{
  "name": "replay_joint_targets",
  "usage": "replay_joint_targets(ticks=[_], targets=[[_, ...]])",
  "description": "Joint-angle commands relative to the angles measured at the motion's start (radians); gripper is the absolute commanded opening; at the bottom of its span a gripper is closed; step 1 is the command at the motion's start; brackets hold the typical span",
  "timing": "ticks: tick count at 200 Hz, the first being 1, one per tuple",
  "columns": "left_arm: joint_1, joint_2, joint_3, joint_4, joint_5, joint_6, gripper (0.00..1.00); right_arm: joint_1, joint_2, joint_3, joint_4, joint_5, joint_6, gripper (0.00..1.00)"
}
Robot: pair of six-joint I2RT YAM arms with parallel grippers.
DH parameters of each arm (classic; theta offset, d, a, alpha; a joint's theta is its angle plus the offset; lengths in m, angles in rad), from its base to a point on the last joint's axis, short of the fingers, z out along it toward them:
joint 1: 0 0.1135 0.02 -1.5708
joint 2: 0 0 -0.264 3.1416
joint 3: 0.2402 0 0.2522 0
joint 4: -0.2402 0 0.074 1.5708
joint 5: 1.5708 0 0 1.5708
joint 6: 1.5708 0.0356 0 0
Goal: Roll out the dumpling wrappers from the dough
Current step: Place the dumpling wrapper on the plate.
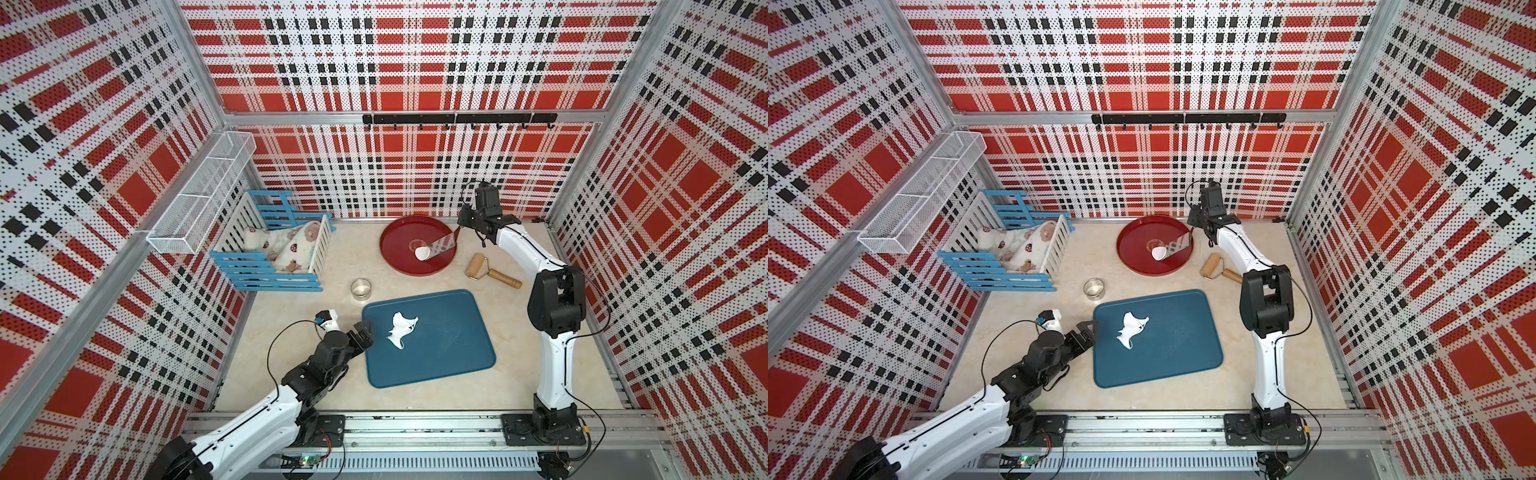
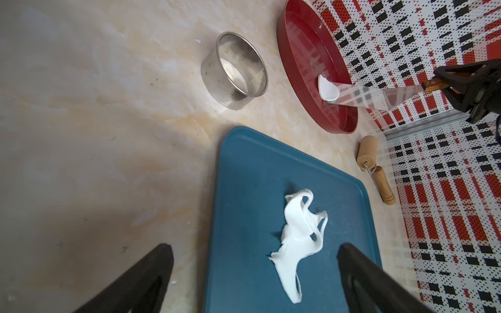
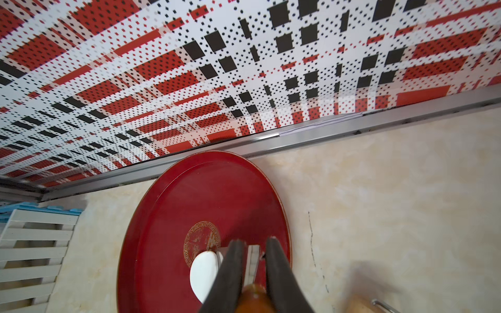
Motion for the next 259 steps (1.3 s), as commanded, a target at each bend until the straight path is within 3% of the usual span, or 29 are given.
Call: replay_joint_targets(ticks=[1,68,153,259], targets=[[0.006,0.005,-0.012,0.025,-0.004,0.002,0.99,0.02,0.004,0.038,-0.056,0.09,-0.106,0.0],[0.007,0.012,-0.012,0.03,-0.001,0.002,0.99,0.108,0.044,0.131,-0.065,0.248,-0.305,0.0],[0.008,0.02,-0.009,0.039,0.002,0.004,0.99,0.166,0.058,0.164,-0.021,0.246,-0.48,0.0],[0.014,0.047,-0.006,0.059,0.014,0.011,0.99,0.255,0.114,0.226,0.021,0.377,-0.707,0.0]])
